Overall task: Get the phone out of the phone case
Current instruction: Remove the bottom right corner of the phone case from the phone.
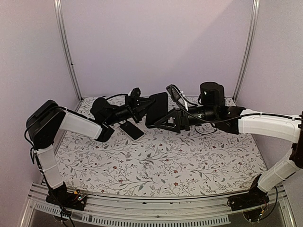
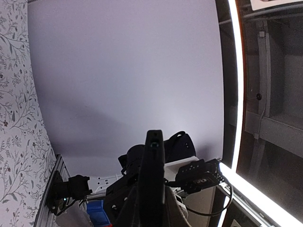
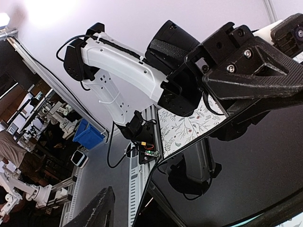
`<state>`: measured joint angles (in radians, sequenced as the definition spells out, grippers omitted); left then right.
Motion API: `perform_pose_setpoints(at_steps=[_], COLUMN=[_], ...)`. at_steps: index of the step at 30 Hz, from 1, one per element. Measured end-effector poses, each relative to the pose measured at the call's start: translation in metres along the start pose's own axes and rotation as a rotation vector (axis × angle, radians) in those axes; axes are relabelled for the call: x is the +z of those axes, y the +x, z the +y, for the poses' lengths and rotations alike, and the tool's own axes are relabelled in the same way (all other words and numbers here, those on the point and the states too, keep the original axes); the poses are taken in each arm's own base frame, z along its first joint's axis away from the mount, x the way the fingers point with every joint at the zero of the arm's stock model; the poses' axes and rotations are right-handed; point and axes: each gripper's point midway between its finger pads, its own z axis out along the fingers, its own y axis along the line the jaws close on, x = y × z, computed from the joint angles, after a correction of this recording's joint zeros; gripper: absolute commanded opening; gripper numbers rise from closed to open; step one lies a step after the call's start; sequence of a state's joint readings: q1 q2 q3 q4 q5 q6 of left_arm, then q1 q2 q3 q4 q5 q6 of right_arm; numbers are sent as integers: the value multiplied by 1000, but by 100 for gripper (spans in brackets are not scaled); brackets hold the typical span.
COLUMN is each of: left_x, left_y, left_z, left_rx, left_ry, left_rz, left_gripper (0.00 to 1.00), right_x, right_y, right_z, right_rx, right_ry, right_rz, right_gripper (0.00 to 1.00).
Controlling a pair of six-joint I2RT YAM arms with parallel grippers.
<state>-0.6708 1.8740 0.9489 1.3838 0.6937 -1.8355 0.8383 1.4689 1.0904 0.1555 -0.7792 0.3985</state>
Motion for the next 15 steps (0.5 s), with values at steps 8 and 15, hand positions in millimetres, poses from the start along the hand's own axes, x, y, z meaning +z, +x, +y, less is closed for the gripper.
perform_pose_setpoints(at_steps=[8, 15], left_x=[-4, -7], left_y=[3, 1], left_z=[9, 12], left_rx=[-15, -21], left_ry=[-24, -31], left_rz=[8, -7], left_gripper=[0, 0], right_x=[-9, -26], right_y=[6, -3], right_z=[-3, -8], right_rx=[53, 103], right_ry=[21, 43], right_rz=[-35, -121], right_gripper=[67, 73])
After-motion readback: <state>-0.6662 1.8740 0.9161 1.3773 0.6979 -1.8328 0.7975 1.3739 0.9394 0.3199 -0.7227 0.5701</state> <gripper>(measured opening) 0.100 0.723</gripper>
